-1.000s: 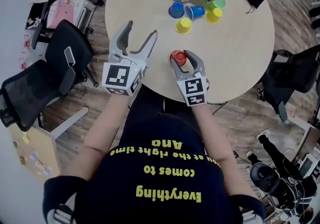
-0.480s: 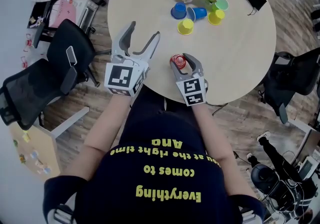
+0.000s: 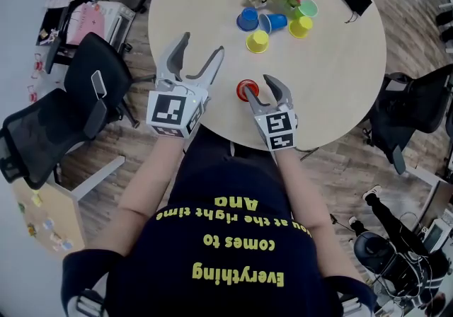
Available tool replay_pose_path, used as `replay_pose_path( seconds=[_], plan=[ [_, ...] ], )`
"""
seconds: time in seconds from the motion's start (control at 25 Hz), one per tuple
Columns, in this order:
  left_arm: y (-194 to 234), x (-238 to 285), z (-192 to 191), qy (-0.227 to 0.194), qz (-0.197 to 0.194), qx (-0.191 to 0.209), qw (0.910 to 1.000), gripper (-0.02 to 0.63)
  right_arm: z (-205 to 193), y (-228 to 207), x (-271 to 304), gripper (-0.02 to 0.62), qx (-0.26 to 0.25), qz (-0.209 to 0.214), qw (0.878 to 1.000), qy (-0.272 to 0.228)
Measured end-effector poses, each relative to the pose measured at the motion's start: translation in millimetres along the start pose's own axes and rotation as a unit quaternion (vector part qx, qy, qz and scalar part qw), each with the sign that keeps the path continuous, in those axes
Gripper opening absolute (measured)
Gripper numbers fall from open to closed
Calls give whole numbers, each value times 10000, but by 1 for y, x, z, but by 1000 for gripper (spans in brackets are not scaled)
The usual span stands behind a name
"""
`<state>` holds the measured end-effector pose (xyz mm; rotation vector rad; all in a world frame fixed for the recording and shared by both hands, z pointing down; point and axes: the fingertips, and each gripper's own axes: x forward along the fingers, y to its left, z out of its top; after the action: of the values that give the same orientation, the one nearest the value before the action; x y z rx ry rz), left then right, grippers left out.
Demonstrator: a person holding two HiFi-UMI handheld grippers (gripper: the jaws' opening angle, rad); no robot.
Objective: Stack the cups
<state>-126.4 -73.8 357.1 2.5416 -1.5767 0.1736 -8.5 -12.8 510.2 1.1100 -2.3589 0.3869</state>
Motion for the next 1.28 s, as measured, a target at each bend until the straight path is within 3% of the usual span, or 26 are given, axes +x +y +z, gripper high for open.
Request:
replay_pose_path(
  seconds=[0.24,0.64,1.28],
  plan=[
    [1,5,-2,20,-1,-27,10000,313,18,-32,2,235,208,-255,9993,-175],
    [15,12,-1,50,118,13,9999,313,60,-75,31,215,72,-511,9980,-359],
    [30,21,-14,258,191,-56,9995,313,43,-96,87,235,98,-526,9985,78]
  ],
)
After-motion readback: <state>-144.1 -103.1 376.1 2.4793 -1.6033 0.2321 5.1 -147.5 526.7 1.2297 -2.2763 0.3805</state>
